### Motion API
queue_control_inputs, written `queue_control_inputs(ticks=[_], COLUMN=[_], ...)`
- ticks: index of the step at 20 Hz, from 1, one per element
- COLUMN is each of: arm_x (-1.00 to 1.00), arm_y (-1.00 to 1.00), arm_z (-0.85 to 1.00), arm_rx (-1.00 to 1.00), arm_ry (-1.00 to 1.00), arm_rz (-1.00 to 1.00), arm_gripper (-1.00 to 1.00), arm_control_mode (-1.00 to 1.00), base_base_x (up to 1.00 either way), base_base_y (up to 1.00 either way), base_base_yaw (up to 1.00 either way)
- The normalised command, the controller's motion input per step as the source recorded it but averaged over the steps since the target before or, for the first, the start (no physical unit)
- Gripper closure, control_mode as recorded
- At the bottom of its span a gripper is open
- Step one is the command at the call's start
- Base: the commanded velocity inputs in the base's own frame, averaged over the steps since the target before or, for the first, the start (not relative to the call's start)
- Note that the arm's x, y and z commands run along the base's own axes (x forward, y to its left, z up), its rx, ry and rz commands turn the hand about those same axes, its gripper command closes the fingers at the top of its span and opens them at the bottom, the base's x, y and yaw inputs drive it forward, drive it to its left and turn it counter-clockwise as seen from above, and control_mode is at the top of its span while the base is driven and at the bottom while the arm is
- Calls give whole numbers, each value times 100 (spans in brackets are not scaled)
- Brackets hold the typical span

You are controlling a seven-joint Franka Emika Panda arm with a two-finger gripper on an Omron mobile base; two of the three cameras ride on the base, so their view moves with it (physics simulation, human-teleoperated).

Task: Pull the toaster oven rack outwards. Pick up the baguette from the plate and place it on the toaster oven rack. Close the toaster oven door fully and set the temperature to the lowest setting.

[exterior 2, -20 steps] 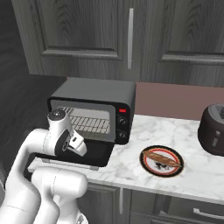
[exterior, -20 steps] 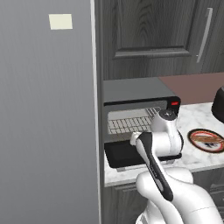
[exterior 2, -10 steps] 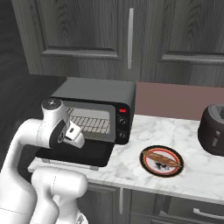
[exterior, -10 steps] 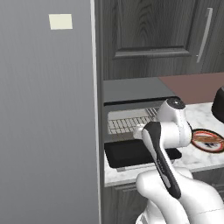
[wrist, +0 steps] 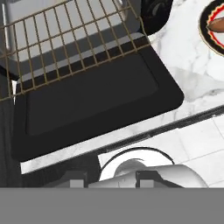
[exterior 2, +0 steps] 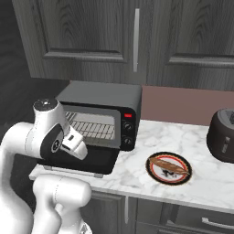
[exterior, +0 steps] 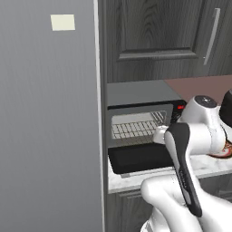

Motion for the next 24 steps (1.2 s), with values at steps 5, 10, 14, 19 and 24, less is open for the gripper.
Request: queue_control_inputs(ticks=[5, 10, 14, 19, 24], arm_x=[-20, 0, 10, 24, 37], arm_y=[-100, -100, -100, -100, -75], arm_z=[14, 11, 14, 0, -11], arm_rx=[2, 2, 0, 0, 0], arm_ry=[9, 14, 22, 19, 6], arm_rz=[-19, -19, -16, -15, 0], arm_gripper=[-100, -100, -100, -100, -100], arm_control_mode=[-100, -100, -100, -100, -100], base_base_x=[0, 0, 0, 0, 0], base_base_y=[0, 0, 0, 0, 0], base_base_yaw=[0, 0, 0, 0, 0])
